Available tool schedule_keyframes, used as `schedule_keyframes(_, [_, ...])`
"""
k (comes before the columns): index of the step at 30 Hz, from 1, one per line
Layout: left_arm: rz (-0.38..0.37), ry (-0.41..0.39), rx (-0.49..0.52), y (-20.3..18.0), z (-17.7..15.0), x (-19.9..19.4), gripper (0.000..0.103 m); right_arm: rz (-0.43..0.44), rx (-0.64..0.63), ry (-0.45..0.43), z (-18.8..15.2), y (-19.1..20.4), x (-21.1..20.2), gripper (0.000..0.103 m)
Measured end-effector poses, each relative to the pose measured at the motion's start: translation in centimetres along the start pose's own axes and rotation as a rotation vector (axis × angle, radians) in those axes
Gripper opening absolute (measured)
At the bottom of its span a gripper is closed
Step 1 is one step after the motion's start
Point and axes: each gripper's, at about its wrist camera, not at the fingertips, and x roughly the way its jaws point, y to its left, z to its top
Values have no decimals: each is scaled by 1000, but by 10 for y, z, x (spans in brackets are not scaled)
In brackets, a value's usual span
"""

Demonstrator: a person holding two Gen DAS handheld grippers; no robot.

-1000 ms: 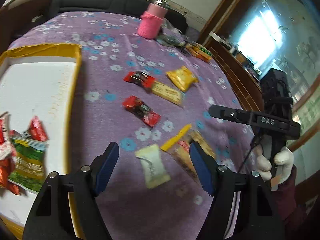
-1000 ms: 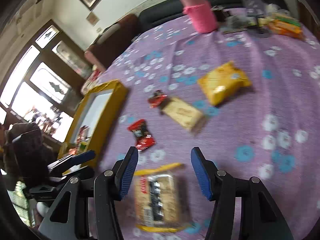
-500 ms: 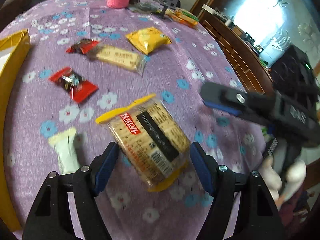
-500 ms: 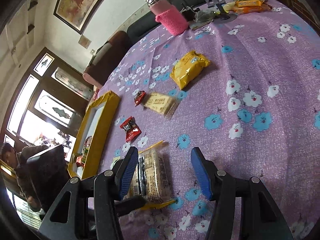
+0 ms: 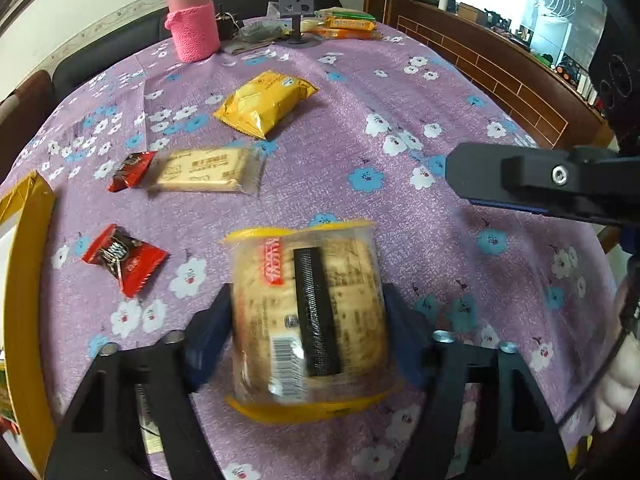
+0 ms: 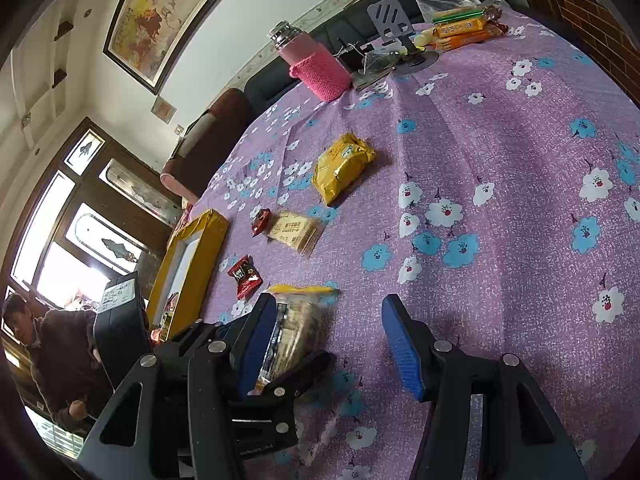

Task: Organize snacks
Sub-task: 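Pass the crackers pack from the right gripper into the left gripper, then grasp the white sachet with right gripper while left carries crackers toward the tray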

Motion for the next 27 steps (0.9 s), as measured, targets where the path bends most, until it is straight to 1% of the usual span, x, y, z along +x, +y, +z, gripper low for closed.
schedule_keyframes(3, [-28,-8,-33,11,-3,-7,69,-9,-9,3,0,2,0,58])
schedule_keyframes(6, [-67,-39,-92,25,-5,-22,69,-13,-26,8,0,10,3,58])
schedule_keyframes(8, [-99,-77,-153,46,-10,-43,69,-10,-50,23,-1,20,8,58])
schedule_keyframes(10, [-107,-120,-200,66,-16,-64,69,-3,-85,44,-5,36,16,58])
schedule_keyframes(13, [-61,-198,-280,107,-30,-101,69,8,-142,82,-13,62,34,58])
schedule_keyframes(18, [40,-257,-402,166,-64,-135,69,30,-220,161,-34,112,77,58])
schedule_keyframes(21, [112,-277,-458,196,-88,-147,69,0,-288,187,-50,140,100,58])
schedule_keyframes(24, [160,-277,-518,227,-111,-154,69,-60,-367,205,-65,164,121,55])
schedule_keyframes(25, [165,-276,-535,234,-117,-154,69,-97,-396,208,-70,171,129,52])
schedule_keyframes(26, [167,-276,-557,242,-124,-155,69,-132,-419,207,-74,176,134,40])
schedule_keyframes(27, [170,-275,-573,249,-130,-155,69,-167,-438,205,-77,179,139,30])
